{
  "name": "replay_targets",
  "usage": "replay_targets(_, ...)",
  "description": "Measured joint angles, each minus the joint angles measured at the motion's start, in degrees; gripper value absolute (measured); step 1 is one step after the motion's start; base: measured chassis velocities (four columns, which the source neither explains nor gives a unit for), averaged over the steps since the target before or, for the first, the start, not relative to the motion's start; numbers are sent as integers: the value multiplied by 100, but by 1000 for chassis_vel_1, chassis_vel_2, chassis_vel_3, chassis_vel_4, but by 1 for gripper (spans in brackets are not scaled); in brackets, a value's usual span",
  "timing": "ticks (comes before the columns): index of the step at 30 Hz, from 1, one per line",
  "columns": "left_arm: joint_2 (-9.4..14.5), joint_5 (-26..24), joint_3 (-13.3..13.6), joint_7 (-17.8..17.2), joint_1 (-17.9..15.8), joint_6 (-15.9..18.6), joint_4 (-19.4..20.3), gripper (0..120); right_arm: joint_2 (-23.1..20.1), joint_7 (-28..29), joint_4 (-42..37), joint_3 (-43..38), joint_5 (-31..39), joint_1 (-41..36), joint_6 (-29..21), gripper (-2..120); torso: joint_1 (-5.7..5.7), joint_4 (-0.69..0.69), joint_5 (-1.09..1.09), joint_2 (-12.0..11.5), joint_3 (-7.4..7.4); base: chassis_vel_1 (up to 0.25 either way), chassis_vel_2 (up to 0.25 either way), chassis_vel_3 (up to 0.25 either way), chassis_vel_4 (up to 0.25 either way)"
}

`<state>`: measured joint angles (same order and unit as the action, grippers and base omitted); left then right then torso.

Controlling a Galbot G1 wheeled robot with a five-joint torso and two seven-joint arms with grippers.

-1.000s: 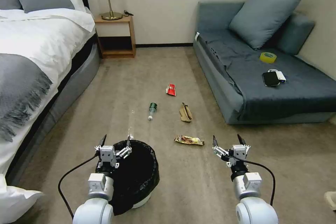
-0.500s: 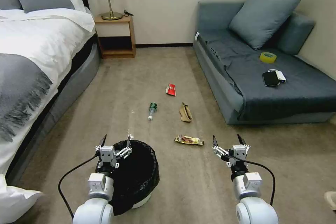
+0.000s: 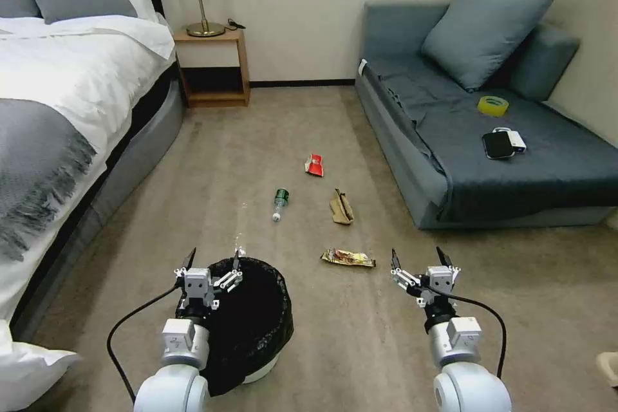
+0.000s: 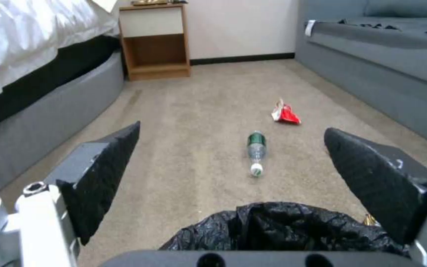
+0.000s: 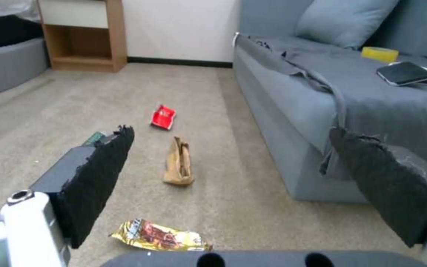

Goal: Pick up the trash bin, then pick up the garbage on the floor and place it into the trash bin.

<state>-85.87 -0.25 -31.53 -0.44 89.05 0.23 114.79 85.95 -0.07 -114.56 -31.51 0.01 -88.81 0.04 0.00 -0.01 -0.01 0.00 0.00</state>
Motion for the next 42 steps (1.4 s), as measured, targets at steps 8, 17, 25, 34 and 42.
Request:
replay_targets(8,220,-706,-193,-1099,623,686,622,100,378,867,-224,111,-514,-284,-583,100,0,0,1,0,0,0,0,0,0)
replay_targets(17,295,-863,-231,-1270,641,1770,1200,100,282,874,-462,192,-366,-368,-630,100,0,1,1,0,0,0,0,0,0)
replay_targets(25,481,-1370,-308,-1445,438,2964,798,100,212,871,-559,207,-308,-434,-618,100,0,0,0,0,0,0,0,0,0)
replay_targets(34,547,-1644,-242,-1375,352,3270,598,93,233,871,-563,220,-315,-470,-545,100,0,1,1,0,0,0,0,0,0)
replay_targets(42,525,-2006,-200,-1287,351,3450,570,62,248,943,-551,210,-327,-473,-513,100,0,1,1,0,0,0,0,0,0)
